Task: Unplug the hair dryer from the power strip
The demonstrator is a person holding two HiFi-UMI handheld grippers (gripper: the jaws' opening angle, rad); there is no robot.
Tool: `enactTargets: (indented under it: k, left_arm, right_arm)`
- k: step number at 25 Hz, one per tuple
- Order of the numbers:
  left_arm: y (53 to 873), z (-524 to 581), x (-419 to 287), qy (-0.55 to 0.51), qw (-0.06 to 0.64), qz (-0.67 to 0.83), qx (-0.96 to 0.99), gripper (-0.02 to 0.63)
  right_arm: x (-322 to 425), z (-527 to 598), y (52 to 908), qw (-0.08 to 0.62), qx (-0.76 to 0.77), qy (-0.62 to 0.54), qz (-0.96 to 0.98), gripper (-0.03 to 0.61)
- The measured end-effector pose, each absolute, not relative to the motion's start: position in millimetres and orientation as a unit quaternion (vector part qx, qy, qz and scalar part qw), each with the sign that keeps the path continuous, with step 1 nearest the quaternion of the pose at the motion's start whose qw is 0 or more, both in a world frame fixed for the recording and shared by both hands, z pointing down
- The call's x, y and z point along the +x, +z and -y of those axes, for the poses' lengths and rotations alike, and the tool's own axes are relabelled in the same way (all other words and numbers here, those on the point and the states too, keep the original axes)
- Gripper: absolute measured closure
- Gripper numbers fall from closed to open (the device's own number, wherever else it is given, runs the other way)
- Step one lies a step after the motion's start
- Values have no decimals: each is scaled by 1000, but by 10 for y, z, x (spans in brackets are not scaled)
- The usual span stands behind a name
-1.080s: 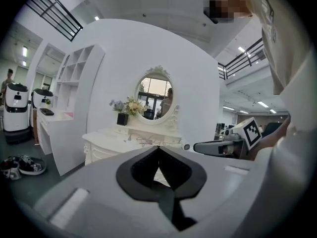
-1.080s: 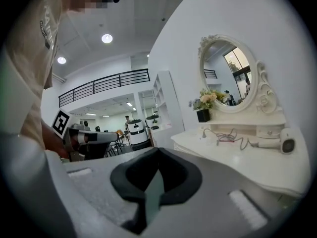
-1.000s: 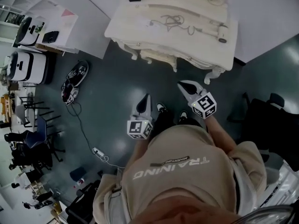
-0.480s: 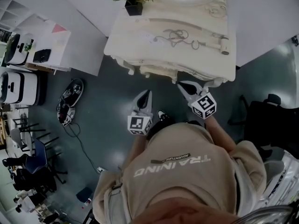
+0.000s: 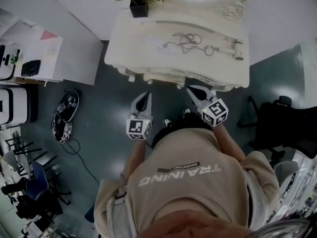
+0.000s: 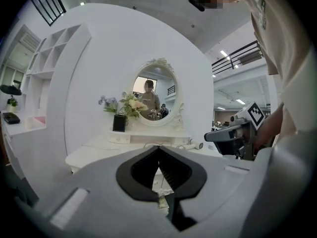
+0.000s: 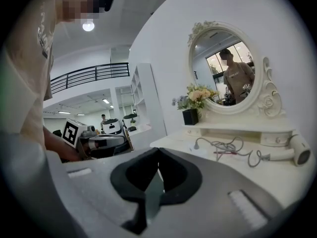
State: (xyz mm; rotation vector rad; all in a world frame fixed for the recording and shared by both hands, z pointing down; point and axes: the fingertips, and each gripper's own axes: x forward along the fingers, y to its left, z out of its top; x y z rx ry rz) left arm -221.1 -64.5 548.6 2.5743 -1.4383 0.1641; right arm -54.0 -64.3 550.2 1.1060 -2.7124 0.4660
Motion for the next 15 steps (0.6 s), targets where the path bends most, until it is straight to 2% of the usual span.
enactTargets:
  k: [5,9,15]
  left_arm:
    - [5702,990,-2121,64,115,475,870,607]
    - [5697,1335,-2005,74,105,468,874,607]
    - [5610,1947,-1884,104,108,461,875,607]
  right_arm:
    - [-504,941,5667,100,371,163,909,575]
    - [-471,1339,5816,89,372,172,908,575]
    - [-477,2073,5744,92,360,130,919,575]
